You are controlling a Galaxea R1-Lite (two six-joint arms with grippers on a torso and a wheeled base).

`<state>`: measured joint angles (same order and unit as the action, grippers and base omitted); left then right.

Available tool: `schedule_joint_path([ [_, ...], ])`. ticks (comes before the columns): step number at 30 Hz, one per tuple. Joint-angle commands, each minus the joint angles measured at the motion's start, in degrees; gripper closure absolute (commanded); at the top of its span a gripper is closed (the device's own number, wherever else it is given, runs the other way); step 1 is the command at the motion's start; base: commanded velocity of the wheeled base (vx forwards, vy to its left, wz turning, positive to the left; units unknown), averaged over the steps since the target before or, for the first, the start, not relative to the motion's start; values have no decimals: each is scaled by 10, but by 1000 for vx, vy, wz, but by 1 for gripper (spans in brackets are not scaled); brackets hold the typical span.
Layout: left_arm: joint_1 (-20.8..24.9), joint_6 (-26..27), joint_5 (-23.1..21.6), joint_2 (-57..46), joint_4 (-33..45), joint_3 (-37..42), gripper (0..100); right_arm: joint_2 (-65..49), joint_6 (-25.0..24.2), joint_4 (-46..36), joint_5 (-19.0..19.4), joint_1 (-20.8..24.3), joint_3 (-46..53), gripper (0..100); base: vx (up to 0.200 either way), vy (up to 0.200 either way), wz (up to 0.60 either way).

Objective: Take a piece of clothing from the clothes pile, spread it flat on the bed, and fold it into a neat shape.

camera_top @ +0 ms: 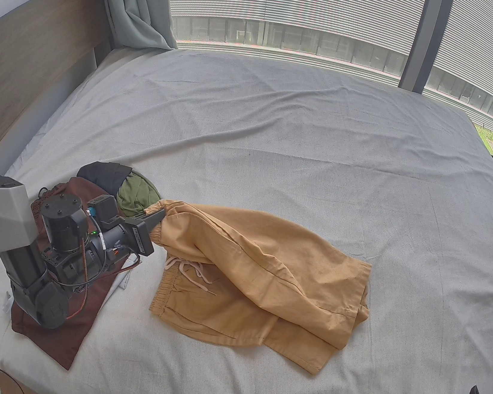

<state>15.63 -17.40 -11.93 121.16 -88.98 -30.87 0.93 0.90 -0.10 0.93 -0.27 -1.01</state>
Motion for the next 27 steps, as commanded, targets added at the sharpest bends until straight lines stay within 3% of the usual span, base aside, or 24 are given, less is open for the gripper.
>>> schedule_joint_path([
  [1,-11,0,-1,6,-1,-1,100,-9,1,0,1,-1,10,0,0,0,0],
  [13,-7,0,0,7,-1,7,100,-9,0,1,3,-1,10,0,0,0,0],
  [18,-8,0,0,1,-2,12,100,3,6,63,6,-2,-40,0,0,0,0],
  [21,-7,0,-1,1,-2,12,100,87,3,67,7,6,-109,0,0,0,0],
  [27,-5,0,-1,2,-2,12,100,181,-5,51,7,29,-99,0,0,0,0],
])
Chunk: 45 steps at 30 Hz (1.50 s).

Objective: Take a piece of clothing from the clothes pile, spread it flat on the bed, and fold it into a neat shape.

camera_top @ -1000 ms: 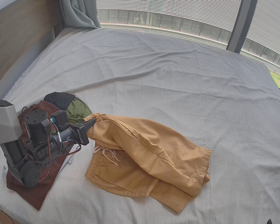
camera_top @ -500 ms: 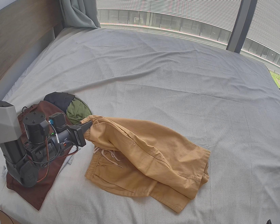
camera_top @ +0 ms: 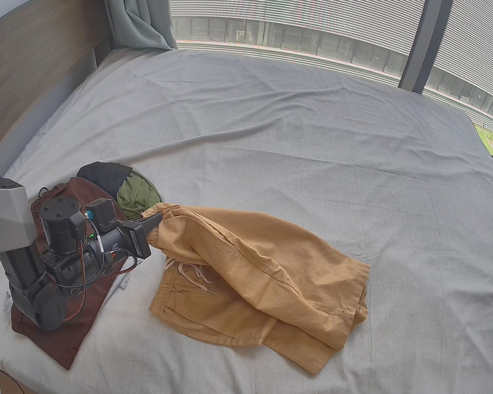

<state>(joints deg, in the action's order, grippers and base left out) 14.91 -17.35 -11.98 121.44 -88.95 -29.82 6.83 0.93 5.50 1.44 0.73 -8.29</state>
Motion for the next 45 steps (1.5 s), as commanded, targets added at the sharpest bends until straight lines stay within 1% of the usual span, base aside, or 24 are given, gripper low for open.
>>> schedule_joint_path([
  [1,1,-1,-1,-1,-3,1,100,136,-5,-10,3,20,-27,0,0,0,0],
  [2,1,-1,-1,-1,-3,1,100,138,-5,-11,4,20,-27,0,0,0,0],
  [8,2,-1,-1,3,-3,2,100,264,-6,-12,29,23,-62,0,0,0,0],
  [10,2,-1,-1,3,-3,2,100,281,-7,-9,34,23,-69,0,0,0,0],
  [11,2,-1,0,3,-3,2,100,304,-7,-11,46,23,-83,0,0,0,0],
  [17,1,-1,-1,4,-3,1,100,376,-6,-9,81,23,-101,0,0,0,0],
  [25,-2,-1,-1,4,-3,-1,100,443,-8,-6,161,18,-100,0,0,0,0],
  [28,0,-1,-1,2,-3,0,100,463,-8,-6,175,19,-100,0,0,0,0],
  [31,2,-1,-1,2,-3,1,100,478,-9,-5,179,20,-101,0,0,0,0],
  [34,3,-1,-1,1,-3,1,100,528,-11,27,207,18,-102,0,0,0,0],
  [35,3,-1,-1,1,-3,1,100,531,-11,30,210,18,-102,0,0,0,0],
  [39,1,-1,-1,5,-2,0,100,593,-14,90,251,18,-103,0,0,0,0],
  [42,2,-1,-1,4,-2,0,100,621,-17,120,266,18,-102,0,0,0,0],
  [45,2,-1,-1,4,-2,1,100,652,-26,144,268,23,-102,0,0,0,0],
])
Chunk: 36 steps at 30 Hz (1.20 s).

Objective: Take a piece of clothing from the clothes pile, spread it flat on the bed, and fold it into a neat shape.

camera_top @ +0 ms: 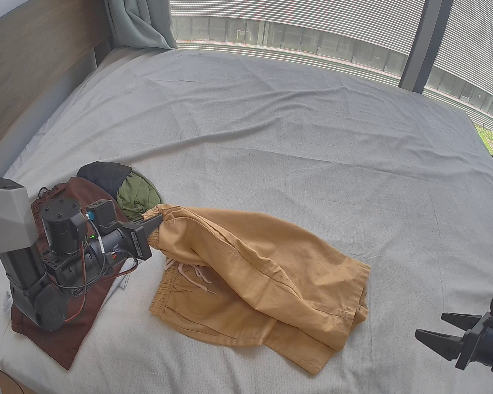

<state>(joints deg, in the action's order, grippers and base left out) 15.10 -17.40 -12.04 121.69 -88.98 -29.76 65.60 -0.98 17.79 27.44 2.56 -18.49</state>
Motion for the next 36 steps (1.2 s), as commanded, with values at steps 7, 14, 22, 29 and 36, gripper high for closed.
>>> schedule_joint_path([
  [7,-1,-1,0,1,-1,0,100,129,-41,95,51,6,7,0,0,0,0],
  [14,0,-2,0,2,-1,0,100,176,-52,137,58,15,11,0,0,0,0],
  [22,1,-1,0,7,-1,1,100,255,-53,234,67,15,27,0,0,0,0],
  [29,0,-2,0,8,-2,1,100,313,-105,311,76,19,31,0,0,0,0],
  [36,0,-2,0,11,-2,1,100,371,-140,384,74,39,31,0,0,0,0],
])
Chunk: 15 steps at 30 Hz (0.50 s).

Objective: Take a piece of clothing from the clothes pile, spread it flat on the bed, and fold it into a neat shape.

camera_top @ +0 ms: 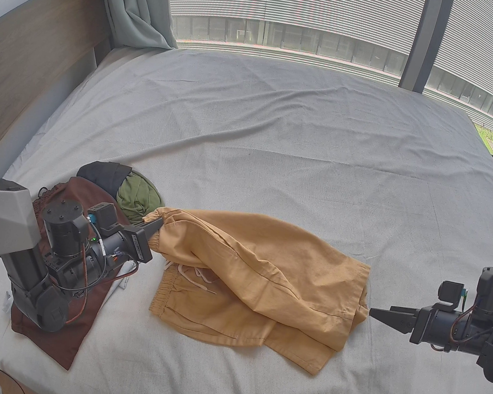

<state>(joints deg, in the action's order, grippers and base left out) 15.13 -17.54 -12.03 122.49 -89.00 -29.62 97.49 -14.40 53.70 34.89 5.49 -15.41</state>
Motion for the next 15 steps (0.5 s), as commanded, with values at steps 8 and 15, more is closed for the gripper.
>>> schedule_joint_path([
  [8,-1,0,0,2,-1,0,100,144,-6,106,-5,12,1,0,0,0,0],
  [15,-4,0,0,0,-2,0,100,206,-21,163,-6,19,0,0,0,0,0],
])
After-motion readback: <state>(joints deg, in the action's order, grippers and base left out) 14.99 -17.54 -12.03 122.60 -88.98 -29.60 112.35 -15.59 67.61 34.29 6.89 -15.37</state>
